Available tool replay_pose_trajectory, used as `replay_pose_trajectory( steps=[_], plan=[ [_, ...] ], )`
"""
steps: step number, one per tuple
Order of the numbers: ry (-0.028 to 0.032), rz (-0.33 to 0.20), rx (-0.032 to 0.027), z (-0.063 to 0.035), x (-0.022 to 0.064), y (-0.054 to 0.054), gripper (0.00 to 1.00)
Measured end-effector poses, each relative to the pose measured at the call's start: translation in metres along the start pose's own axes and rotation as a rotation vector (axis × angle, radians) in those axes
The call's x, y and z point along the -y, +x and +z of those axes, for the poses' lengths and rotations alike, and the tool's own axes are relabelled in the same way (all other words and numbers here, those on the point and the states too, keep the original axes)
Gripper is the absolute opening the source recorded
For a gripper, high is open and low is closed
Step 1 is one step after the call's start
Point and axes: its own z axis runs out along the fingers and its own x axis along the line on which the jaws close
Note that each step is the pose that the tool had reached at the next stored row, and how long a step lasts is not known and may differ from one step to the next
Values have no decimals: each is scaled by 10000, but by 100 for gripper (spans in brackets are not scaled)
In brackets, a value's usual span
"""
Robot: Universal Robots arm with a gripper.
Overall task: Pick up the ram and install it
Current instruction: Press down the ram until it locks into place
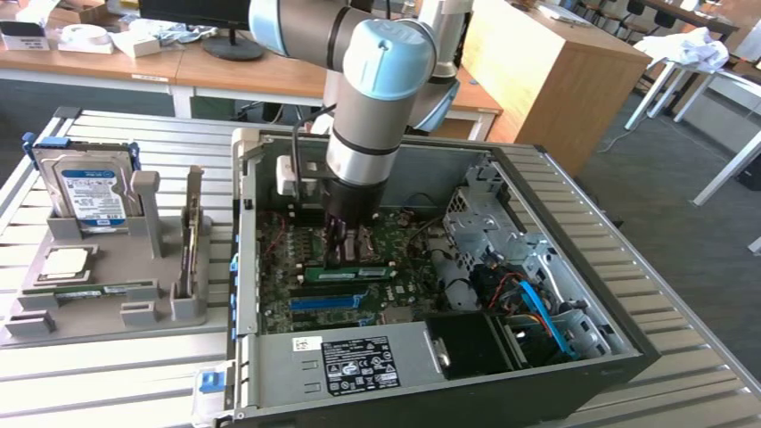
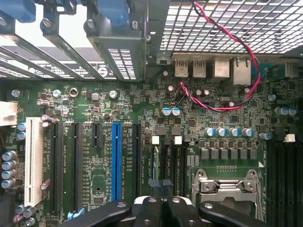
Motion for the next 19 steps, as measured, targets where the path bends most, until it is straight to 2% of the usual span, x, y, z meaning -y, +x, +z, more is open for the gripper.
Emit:
replay_pose_trajectory(
  steps=[19],
  plan=[
    [0, 0, 0, 50, 1, 4, 10]
  ],
)
